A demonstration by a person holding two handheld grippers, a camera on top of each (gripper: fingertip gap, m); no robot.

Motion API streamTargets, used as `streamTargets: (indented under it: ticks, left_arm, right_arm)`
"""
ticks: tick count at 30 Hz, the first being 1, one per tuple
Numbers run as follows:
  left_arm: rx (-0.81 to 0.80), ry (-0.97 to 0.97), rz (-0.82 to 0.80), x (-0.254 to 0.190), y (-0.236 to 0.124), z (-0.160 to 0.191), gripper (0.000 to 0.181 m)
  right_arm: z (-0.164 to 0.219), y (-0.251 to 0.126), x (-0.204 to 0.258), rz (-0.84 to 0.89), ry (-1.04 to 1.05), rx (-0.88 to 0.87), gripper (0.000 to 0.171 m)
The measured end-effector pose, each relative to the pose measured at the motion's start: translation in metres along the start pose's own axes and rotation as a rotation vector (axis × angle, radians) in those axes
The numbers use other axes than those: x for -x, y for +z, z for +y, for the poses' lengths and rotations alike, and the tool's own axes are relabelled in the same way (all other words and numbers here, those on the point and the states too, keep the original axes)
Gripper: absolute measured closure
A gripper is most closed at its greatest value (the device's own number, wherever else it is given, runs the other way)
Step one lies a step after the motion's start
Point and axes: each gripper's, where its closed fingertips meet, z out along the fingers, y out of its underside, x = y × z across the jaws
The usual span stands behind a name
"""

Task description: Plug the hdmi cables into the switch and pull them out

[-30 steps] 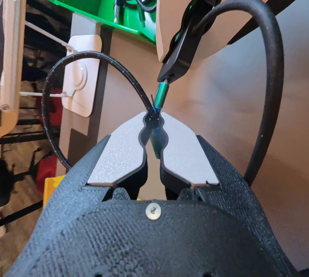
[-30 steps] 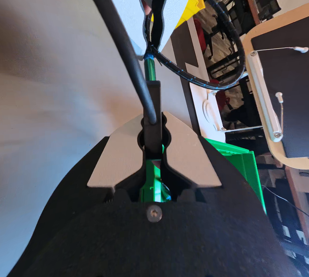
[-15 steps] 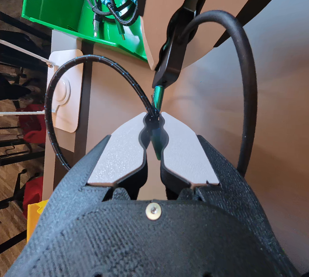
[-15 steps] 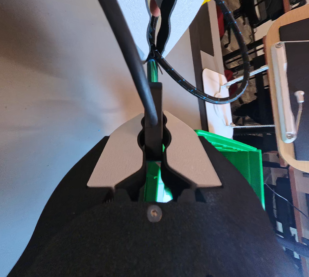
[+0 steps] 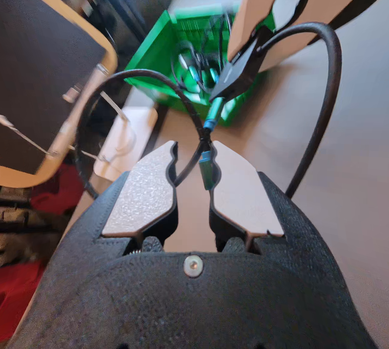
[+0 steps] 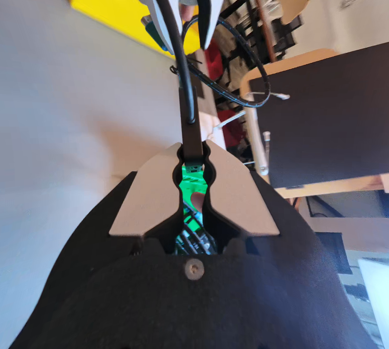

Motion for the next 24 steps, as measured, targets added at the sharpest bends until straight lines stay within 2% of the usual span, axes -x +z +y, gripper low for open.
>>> streamTargets:
  ticks: [1,2,5,9,12,14,16,18,20,24]
  left_arm:
    - [-0.131,-0.040,-0.032,0.012,-0.018,-0.019,0.145]
    - [-0.233,-0.085,-0.072,0.025,-0.037,-0.033,0.151]
    - [-0.382,-0.133,-0.260,0.066,-0.084,-0.041,0.150]
    - [-0.409,-0.186,-0.298,0.081,-0.103,-0.032,0.149]
    - [-0.380,-0.162,-0.305,0.080,-0.097,-0.030,0.149]
    - [-0.335,-0.119,-0.319,0.078,-0.090,-0.026,0.149]
    - [-0.286,-0.090,-0.321,0.076,-0.083,-0.021,0.147]
    - [-0.260,-0.096,-0.311,0.075,-0.080,-0.015,0.148]
    - [-0.252,-0.130,-0.287,0.076,-0.078,-0.010,0.148]
    - [-0.237,-0.166,-0.281,0.083,-0.079,0.001,0.148]
  right_arm:
    - [-0.007,-0.012,-0.016,0.038,0.028,-0.038,0.156]
    - [-0.007,-0.021,-0.036,0.099,0.033,-0.033,0.156]
    - [0.016,-0.035,-0.092,0.248,0.002,0.112,0.157]
    - [0.085,-0.020,-0.143,0.336,-0.016,0.406,0.156]
    - [0.161,0.010,-0.140,0.284,-0.037,0.685,0.156]
    - [0.209,0.032,-0.112,0.162,-0.028,0.826,0.154]
    - [0.237,0.051,-0.083,0.067,0.047,0.857,0.149]
    - [0.247,0.060,-0.062,-0.015,0.153,0.848,0.143]
    - [0.239,0.060,-0.059,-0.037,0.251,0.781,0.143]
    - [0.199,0.042,-0.076,-0.036,0.427,0.575,0.135]
